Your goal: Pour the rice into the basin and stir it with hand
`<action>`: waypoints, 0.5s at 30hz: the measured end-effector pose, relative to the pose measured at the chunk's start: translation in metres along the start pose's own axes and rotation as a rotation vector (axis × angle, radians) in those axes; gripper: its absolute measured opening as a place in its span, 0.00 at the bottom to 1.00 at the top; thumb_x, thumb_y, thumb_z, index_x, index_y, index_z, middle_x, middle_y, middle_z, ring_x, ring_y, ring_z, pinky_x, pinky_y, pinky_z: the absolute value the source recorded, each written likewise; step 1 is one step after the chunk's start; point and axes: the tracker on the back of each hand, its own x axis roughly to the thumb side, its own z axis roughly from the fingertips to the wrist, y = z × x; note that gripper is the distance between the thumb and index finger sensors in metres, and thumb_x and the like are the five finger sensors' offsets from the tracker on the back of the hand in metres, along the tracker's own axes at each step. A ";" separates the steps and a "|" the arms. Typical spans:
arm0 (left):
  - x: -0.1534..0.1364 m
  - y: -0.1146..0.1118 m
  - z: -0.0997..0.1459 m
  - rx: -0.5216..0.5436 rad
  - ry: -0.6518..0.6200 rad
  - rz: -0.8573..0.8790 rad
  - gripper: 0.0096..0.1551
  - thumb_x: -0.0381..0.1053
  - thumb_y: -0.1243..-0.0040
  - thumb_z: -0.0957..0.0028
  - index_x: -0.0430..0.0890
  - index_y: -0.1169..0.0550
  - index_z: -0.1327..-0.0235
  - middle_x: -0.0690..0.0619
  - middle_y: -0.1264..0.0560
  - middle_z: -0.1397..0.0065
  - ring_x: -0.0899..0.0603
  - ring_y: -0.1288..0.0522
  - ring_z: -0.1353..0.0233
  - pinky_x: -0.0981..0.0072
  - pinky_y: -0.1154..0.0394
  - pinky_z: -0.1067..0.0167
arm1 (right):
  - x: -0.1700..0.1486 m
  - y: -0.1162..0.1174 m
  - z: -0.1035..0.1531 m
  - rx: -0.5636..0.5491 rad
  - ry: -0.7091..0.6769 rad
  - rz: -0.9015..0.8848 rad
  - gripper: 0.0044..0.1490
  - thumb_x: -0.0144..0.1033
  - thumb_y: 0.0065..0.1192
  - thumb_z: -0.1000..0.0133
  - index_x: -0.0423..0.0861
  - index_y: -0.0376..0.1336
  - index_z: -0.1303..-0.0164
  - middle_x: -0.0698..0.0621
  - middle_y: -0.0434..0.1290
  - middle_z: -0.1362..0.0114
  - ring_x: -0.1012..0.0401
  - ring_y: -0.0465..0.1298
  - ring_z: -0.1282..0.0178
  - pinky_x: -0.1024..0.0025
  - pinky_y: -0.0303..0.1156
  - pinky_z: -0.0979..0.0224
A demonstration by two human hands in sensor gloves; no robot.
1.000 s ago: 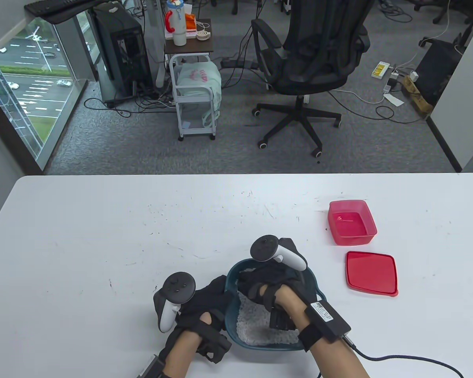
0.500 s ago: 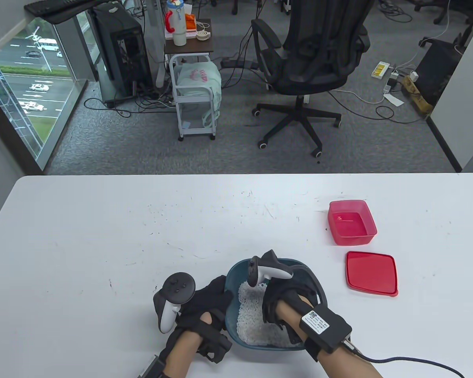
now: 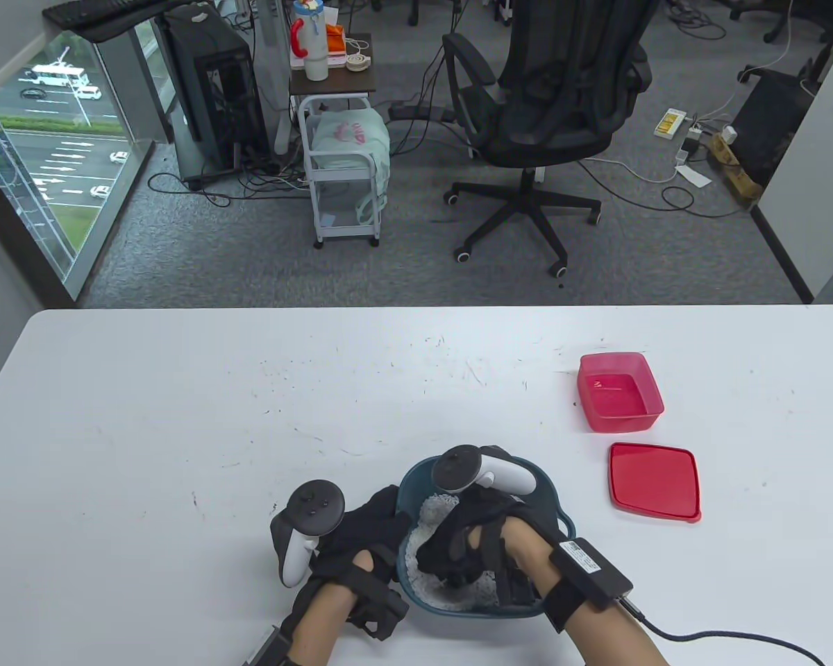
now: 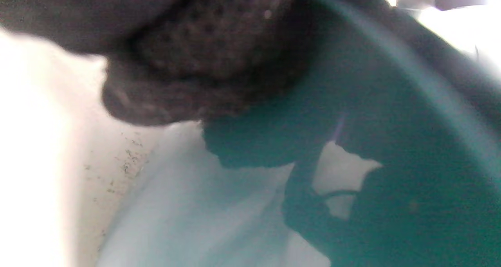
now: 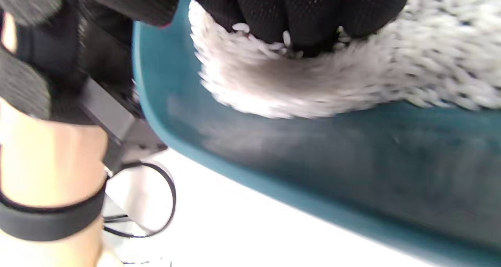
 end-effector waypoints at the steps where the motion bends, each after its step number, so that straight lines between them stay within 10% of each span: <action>1: 0.000 0.000 0.000 -0.003 -0.003 0.002 0.37 0.47 0.35 0.48 0.32 0.29 0.28 0.29 0.24 0.33 0.49 0.11 0.80 0.69 0.12 0.87 | 0.000 -0.003 -0.001 -0.016 0.007 0.010 0.44 0.44 0.61 0.56 0.32 0.61 0.35 0.32 0.68 0.30 0.36 0.68 0.32 0.34 0.65 0.38; 6: 0.001 0.000 0.000 -0.004 -0.006 -0.005 0.37 0.47 0.35 0.48 0.32 0.29 0.27 0.29 0.24 0.33 0.49 0.11 0.80 0.68 0.12 0.87 | 0.000 -0.019 -0.001 -0.222 0.139 0.093 0.44 0.45 0.58 0.53 0.39 0.54 0.29 0.37 0.57 0.25 0.39 0.57 0.26 0.34 0.56 0.33; 15: 0.001 0.000 0.000 0.001 -0.003 -0.006 0.37 0.47 0.35 0.48 0.32 0.29 0.28 0.29 0.24 0.33 0.49 0.11 0.80 0.69 0.12 0.87 | 0.000 -0.021 0.009 -0.355 0.629 0.529 0.41 0.45 0.59 0.54 0.34 0.64 0.35 0.32 0.72 0.33 0.36 0.73 0.36 0.37 0.68 0.39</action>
